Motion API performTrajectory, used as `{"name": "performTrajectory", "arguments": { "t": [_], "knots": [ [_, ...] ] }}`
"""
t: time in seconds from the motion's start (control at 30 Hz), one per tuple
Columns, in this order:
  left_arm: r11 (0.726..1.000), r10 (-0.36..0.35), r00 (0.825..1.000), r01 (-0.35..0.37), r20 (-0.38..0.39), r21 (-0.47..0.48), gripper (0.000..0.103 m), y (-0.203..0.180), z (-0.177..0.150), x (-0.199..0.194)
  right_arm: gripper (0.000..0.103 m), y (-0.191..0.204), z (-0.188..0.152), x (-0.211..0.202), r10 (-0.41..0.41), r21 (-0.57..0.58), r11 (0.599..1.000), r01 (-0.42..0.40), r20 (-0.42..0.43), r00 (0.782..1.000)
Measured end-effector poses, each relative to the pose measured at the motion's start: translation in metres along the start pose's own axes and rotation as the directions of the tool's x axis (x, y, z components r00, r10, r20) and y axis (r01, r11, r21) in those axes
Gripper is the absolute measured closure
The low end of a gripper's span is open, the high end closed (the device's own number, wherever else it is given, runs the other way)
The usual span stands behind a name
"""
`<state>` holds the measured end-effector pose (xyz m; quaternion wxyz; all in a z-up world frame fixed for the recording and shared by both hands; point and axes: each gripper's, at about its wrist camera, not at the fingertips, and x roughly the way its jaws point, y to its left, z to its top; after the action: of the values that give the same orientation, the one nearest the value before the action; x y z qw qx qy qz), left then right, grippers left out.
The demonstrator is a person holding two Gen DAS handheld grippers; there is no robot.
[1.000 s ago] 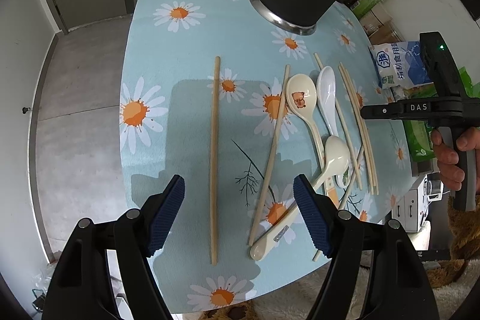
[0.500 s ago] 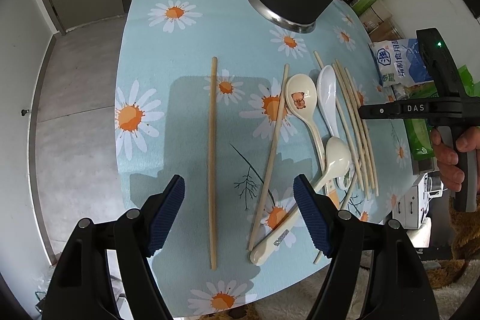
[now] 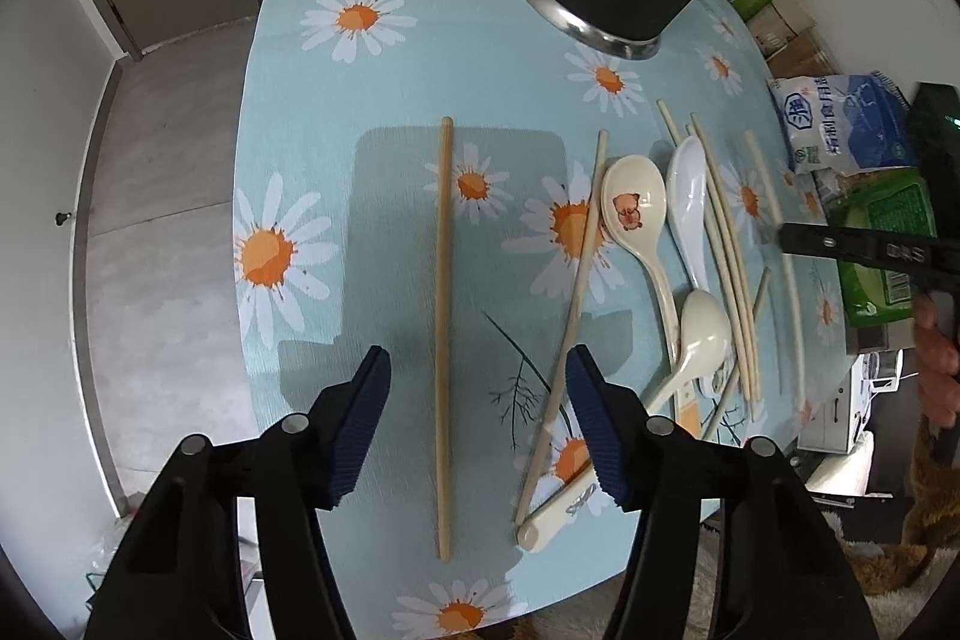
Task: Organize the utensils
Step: 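Lower the right gripper onto the chopsticks and close on them, then lift the chopsticks with the right gripper while the left gripper grasps a single chopstick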
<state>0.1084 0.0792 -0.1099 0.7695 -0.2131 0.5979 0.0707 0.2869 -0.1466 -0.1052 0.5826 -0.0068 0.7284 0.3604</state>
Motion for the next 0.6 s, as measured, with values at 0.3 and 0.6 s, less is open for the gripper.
{"name": "performTrajectory", "arguments": {
  "t": [0.3,0.6],
  "knots": [
    [0.993,0.112,0.992,-0.109,-0.062,0.052,0.077,-0.011,0.019,0.016,0.098,0.003,-0.024,-0.025,0.09,-0.018,0.996,-0.089,0.081,0.993],
    [0.987,0.154,0.985,-0.15,-0.073,0.051,0.099,-0.007,0.032,0.014,0.098,0.004,-0.043,-0.04,0.155,-0.034,0.988,-0.152,0.119,0.981]
  ]
}}
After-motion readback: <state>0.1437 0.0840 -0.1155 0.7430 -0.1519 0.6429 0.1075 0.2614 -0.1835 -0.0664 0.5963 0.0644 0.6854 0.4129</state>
